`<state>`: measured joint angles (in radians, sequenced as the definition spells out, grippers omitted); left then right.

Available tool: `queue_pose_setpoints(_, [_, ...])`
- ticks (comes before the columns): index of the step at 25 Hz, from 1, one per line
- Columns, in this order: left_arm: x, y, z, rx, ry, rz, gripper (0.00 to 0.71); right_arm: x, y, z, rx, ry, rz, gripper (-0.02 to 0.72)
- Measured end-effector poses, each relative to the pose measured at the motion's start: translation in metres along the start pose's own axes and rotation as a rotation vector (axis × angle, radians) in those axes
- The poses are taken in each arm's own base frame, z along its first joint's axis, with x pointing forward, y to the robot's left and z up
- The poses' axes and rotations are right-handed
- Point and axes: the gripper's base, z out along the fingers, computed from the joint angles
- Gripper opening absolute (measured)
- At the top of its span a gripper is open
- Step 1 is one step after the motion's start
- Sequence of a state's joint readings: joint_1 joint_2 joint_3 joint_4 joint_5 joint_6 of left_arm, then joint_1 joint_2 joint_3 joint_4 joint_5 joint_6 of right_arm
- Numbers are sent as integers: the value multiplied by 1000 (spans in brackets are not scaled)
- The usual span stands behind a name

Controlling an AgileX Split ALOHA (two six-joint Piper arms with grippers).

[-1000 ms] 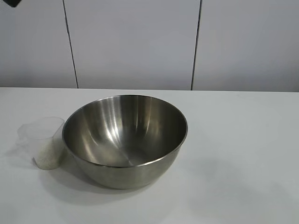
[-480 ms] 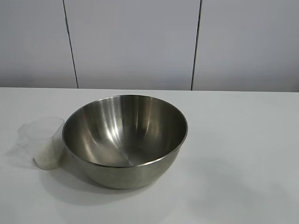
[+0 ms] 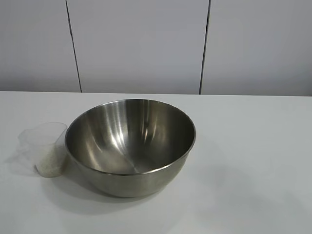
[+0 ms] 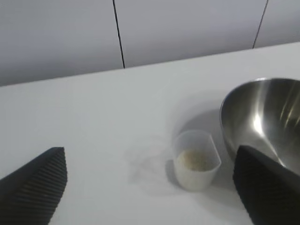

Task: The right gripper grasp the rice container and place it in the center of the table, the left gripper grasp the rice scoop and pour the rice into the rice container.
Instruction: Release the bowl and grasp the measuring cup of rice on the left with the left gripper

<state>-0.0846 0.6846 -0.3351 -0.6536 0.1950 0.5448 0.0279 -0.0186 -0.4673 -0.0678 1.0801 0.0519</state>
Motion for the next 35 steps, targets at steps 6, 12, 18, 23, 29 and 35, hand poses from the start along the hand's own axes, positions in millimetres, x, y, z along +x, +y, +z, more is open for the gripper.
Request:
queue_pose_setpoints(6, [17,8,4,-59,-14,-27,694,0,0,0,0,0,1,452])
queue_pose_setpoints(12, [33,16,5,-123,-38,-74,675,0,0,0,0,0,1,452])
queue_pose_setpoints(18, [40,19,6,-138,-129,-50,663,0,0,0,0,0,1,452])
queue_pose_setpoints(23, [59,14,14,-49,-159,2,663,0,0,0,0,0,1,452])
queue_pose_setpoints(29, [79,11,43,28,-75,71,645,0,0,0,0,0,1,452])
queue_pose_setpoints(35, [107,13,80,79,11,56,580,0,0,0,0,0,1,452])
